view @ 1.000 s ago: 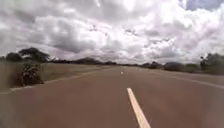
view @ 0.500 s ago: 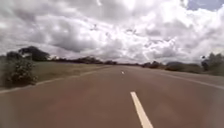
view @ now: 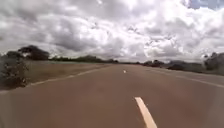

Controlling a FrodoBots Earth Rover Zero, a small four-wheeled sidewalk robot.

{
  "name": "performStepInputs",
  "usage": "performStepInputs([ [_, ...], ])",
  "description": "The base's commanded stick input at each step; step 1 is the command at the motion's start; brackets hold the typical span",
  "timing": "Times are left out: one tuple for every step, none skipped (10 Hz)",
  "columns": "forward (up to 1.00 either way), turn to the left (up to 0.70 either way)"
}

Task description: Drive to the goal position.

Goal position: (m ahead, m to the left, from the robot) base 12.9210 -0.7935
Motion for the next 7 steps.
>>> performStepInputs([
  [1.00, 0.00],
  [1.00, 0.00],
  [1.00, 0.00],
  [1.00, -0.21],
  [1.00, -0.26],
  [1.00, -0.30],
  [1.00, -0.30],
])
